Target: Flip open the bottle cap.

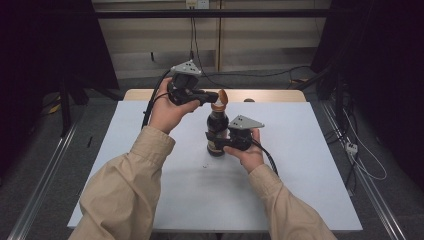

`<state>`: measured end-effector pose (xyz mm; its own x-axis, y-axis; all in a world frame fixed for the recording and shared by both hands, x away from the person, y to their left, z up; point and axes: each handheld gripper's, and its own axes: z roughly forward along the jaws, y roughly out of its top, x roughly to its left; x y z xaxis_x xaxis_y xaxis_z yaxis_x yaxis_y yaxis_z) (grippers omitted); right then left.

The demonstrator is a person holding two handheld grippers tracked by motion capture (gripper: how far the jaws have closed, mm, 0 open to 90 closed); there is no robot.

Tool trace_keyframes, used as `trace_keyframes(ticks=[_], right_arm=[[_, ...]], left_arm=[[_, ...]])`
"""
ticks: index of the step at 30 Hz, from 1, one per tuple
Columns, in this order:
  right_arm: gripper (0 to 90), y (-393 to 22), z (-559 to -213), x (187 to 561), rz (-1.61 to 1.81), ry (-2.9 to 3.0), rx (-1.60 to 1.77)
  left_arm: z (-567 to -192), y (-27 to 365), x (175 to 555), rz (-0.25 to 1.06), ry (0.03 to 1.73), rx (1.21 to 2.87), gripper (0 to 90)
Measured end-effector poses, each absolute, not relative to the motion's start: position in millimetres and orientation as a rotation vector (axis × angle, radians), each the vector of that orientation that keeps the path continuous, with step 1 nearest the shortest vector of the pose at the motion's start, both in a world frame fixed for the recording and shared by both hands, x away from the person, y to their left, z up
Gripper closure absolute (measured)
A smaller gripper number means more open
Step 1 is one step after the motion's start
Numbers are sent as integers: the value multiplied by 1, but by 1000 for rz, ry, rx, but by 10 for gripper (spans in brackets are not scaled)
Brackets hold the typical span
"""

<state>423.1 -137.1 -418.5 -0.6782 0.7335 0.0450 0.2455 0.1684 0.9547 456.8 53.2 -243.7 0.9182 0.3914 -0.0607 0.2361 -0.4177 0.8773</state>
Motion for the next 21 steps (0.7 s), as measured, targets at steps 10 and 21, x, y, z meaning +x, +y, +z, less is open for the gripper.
trace_keyframes(ticks=[10, 21], right_arm=[[298, -137, -419, 423, 1533, 2017, 931], [294, -138, -420, 423, 1538, 2015, 936]], left_arm=[[-244, 45, 456, 189, 436, 2029, 900], [-241, 52, 453, 198, 436, 2049, 900]])
